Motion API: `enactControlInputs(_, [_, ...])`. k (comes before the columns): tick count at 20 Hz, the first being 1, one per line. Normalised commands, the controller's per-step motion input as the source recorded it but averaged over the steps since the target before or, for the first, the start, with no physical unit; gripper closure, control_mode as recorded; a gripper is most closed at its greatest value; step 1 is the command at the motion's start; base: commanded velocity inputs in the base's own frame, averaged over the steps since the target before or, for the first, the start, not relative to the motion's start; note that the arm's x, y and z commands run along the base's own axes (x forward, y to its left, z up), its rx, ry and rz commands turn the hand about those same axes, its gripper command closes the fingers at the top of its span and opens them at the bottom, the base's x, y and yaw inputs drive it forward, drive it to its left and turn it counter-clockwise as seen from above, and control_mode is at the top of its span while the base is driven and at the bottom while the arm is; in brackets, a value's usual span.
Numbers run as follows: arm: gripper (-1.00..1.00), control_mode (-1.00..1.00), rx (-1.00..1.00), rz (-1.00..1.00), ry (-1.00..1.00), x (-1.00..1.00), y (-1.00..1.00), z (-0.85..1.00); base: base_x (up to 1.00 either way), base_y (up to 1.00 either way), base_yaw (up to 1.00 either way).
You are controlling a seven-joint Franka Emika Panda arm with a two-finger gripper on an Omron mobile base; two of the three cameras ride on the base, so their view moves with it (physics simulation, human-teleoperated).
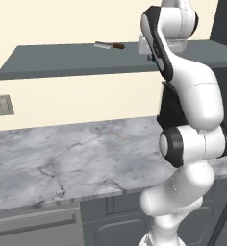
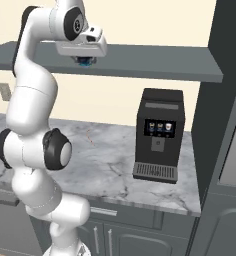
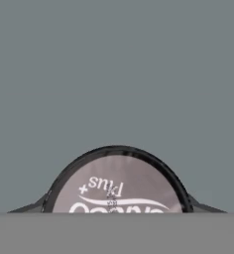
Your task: Pick the yogurt and cereal from the counter and place them in the cabinets closest to them.
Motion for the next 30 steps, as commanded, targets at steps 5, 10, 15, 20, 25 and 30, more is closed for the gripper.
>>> enactControlInputs(5, [1.0, -1.0, 0.0, 0.0, 0.03, 0.49, -0.05, -0.01, 0.0, 0.0, 0.0])
enactControlInputs(10, [1.0, -1.0, -0.01, 0.0, 0.0, 0.3, 0.0, -0.03, 0.0, 0.0, 0.0])
enactControlInputs(15, [1.0, -1.0, 0.0, 0.0, 0.0, 0.3, 0.0, -0.03, 0.0, 0.0, 0.0])
enactControlInputs(20, [1.0, -1.0, -0.01, 0.0, 0.0, 0.14, 0.0, -0.04, 0.0, 0.0, 0.0])
enactControlInputs(25, [-1.0, -1.0, 0.0, 0.0, 0.0, 0.0, 0.0, 0.0, 0.0, 0.0, 0.0])
enactControlInputs(30, [-1.0, -1.0, 0.0, 0.0, 0.0, 0.0, 0.0, 0.0, 0.0, 0.0, 0.0])
